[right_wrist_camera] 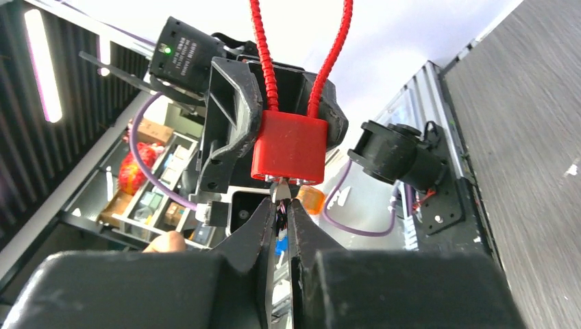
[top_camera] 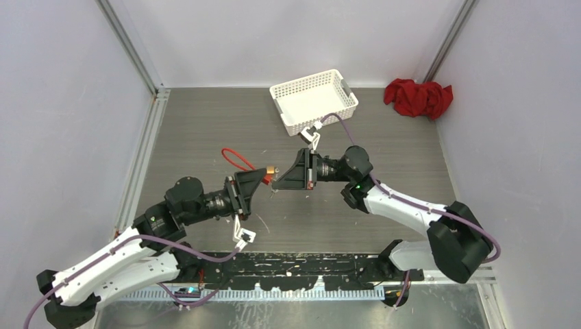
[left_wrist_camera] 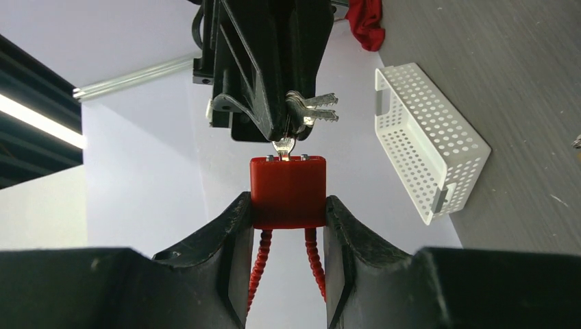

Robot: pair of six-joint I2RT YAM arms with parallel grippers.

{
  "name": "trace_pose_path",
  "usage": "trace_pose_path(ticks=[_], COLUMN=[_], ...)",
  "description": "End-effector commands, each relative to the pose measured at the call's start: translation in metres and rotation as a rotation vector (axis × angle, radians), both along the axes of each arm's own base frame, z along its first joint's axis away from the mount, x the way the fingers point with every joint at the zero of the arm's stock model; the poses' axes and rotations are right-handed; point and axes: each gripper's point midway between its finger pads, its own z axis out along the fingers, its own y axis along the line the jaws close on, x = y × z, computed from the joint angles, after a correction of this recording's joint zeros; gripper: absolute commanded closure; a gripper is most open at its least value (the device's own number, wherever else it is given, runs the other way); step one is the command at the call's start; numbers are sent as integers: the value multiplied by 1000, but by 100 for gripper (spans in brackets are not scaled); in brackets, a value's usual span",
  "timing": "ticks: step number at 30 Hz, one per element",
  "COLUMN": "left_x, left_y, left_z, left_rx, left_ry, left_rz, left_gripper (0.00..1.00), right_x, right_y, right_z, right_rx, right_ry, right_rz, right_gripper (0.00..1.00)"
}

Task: Unlock with the key

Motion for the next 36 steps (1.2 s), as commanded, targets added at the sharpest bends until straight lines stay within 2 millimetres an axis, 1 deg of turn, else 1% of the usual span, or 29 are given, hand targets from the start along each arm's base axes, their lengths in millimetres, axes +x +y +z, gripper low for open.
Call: trace_pose_path(ticks=[1, 7, 11, 17, 23, 27, 28, 30, 31, 32, 33, 34, 36], left_x=[-28, -27, -30, -31, -30, -31, -30, -30, -29, -28, -26, -25, -22], left_y=[-13, -12, -14, -16, -16, -16, -16, -15, -13, -12, -11, -10, -8], left_z=[64, 71, 80, 85, 90, 85, 83, 79, 78, 76, 74, 73, 69], left_rx=[-176, -188, -207, -207, -216, -200, -194, -185, -183, -178, -172, -170, -159], left_ry=[-197, -244, -300, -345, -353, -346, -341, -328, -314, -299, -284, -266, -236], left_rz=[-157, -150, -163, -172, -166, -170, -169, -166, -158, -150, -140, -130, -112], left_gripper=[100, 100, 100, 100, 100, 100, 100, 100, 100, 100, 100, 100, 100], right_x=[-2, -2, -1, 0, 1, -2, -3, -5, -6, -6, -8, -7, -3], right_y=[-1, -4, -5, -8, -8, -8, -9, -11, -13, -14, -16, -18, -21], right_z=[30, 35, 34, 35, 34, 39, 41, 41, 42, 40, 40, 41, 41], right_rx=[141, 201, 229, 288, 288, 289, 289, 276, 262, 250, 227, 203, 148], right_ry=[33, 88, 137, 199, 219, 201, 195, 176, 163, 138, 122, 100, 19], right_rz=[16, 26, 41, 58, 58, 74, 77, 76, 72, 66, 56, 42, -8], right_gripper=[99, 99, 99, 99, 99, 84, 79, 67, 58, 54, 46, 43, 40])
